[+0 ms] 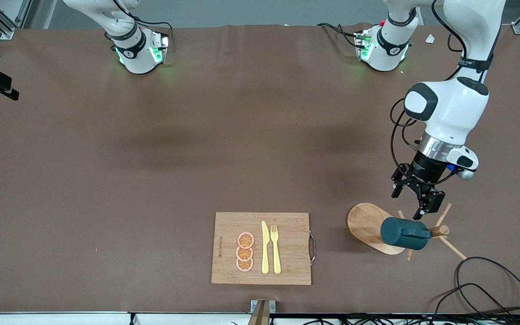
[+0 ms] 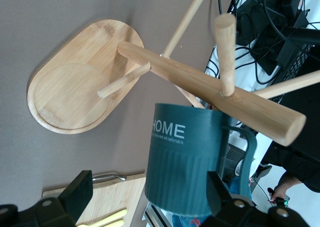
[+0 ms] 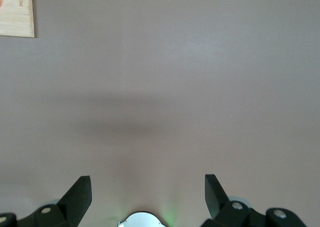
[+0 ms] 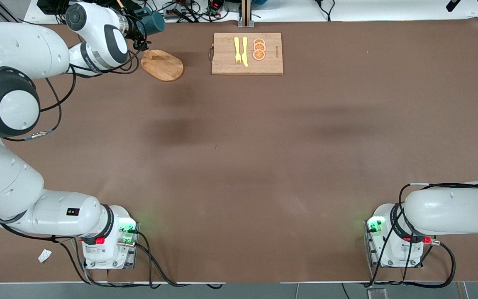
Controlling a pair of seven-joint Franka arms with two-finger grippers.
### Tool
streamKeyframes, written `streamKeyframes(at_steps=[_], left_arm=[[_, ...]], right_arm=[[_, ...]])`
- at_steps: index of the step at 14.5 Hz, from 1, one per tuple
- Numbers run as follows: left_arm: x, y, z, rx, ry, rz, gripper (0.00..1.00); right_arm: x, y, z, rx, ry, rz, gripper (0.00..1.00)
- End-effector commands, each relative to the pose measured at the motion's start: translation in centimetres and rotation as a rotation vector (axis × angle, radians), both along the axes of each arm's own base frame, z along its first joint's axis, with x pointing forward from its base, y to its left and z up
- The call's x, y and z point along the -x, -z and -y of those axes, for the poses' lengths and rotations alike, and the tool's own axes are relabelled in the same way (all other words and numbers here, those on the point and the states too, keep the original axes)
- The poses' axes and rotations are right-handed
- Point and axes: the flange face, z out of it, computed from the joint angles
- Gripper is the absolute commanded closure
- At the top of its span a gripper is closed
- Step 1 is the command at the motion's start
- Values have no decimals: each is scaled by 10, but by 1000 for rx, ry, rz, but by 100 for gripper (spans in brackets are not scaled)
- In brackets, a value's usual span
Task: Transfer cup from left to right arm and place
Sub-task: 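Lower the left gripper around the teal mug on the stand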
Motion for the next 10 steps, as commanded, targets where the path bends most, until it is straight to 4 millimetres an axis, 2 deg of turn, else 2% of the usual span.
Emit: streamKeyframes(at_steps=[1, 6, 10], left_arm=[[-3, 2, -2, -2, -13, 27, 0], [-17, 24, -2, -6, -45, 69, 0], [-26, 11, -1, 15, -62, 95, 0]], right_arm=[[7, -2, 0, 5, -4, 4, 0], [7, -3, 0, 5, -4, 6, 0], [6, -3, 0, 5, -6, 9, 0]])
